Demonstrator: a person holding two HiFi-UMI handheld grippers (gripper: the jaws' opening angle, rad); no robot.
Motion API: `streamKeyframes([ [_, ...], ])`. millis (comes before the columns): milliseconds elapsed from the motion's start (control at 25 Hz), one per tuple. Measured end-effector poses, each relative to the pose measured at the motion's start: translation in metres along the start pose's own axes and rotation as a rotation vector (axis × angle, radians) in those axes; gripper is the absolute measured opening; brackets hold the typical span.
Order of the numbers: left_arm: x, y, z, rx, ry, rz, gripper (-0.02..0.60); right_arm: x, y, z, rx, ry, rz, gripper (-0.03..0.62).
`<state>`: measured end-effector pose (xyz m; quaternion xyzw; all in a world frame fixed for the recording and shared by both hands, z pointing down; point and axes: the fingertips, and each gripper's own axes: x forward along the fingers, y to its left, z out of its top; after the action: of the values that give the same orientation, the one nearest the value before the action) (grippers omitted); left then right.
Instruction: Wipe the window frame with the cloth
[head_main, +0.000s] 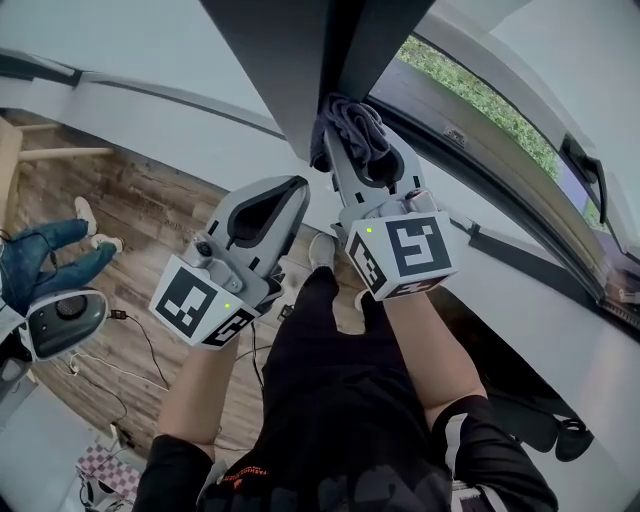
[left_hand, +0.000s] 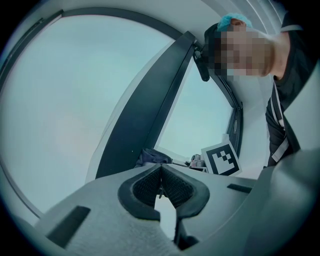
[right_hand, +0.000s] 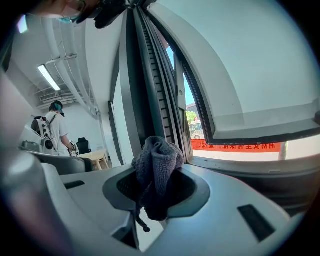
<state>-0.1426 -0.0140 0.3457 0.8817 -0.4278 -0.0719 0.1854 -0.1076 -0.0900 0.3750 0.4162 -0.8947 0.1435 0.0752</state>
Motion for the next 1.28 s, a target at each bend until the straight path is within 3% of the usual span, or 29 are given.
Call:
streamKeyframes([
  [760, 0.012, 0.007, -0.033, -0.031, 0.062, -0.006, 0.02, 0.012, -0.014, -0.051, 0.111, 0.076, -0.021, 0.11],
  [1280, 0.032, -0.008, -0.039, -0.028, 0.085, -0.03, 0.02, -0.006, -0.038, -0.058, 0.153, 0.084, -0.048, 0.11],
])
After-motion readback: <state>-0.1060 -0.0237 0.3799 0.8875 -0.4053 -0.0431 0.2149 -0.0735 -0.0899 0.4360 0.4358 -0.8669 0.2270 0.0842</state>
